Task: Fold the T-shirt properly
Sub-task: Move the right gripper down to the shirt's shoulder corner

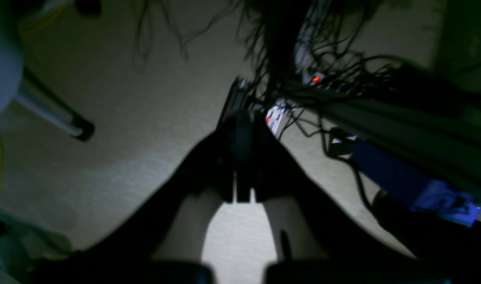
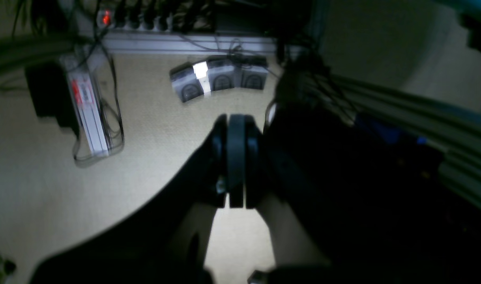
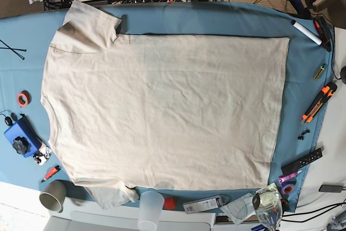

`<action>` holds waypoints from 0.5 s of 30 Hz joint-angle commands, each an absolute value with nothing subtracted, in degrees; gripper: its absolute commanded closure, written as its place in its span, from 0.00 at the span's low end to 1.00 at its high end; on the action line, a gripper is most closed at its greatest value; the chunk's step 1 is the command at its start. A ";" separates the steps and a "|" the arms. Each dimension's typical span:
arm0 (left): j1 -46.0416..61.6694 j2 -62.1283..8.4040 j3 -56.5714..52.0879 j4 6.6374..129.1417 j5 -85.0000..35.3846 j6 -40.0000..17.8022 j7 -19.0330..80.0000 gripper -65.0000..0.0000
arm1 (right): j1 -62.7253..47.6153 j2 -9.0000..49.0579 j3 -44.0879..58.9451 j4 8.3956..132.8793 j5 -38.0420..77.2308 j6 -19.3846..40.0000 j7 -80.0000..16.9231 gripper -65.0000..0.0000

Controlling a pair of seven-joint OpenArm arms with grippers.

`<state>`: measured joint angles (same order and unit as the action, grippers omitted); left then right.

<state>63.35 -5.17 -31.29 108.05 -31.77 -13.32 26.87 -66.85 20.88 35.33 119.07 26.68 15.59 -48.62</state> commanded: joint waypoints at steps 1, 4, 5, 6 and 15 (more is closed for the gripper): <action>65.01 -5.45 -31.68 110.41 -32.21 -13.61 26.28 1.00 | -67.57 20.67 37.65 121.47 27.09 15.55 -47.81 1.00; 65.76 -5.45 -31.68 114.87 -32.16 -13.56 27.53 1.00 | -66.59 19.55 42.09 126.28 27.35 15.68 -47.75 1.00; 65.76 -5.45 -31.68 116.25 -32.16 -13.56 28.56 1.00 | -65.93 19.53 43.20 127.48 26.76 15.68 -47.75 1.00; 65.73 -5.45 -31.68 117.54 -32.18 -13.56 29.71 1.00 | -65.12 19.53 44.18 128.44 25.63 15.68 -47.75 1.00; 65.73 -5.61 -31.68 121.80 -32.18 -13.56 30.65 1.00 | -58.00 19.53 46.41 130.13 12.36 15.53 -48.47 1.00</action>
<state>64.58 -5.28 -31.29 120.97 -31.77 -13.39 31.31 -57.36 19.00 45.71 129.38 12.56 16.01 -49.12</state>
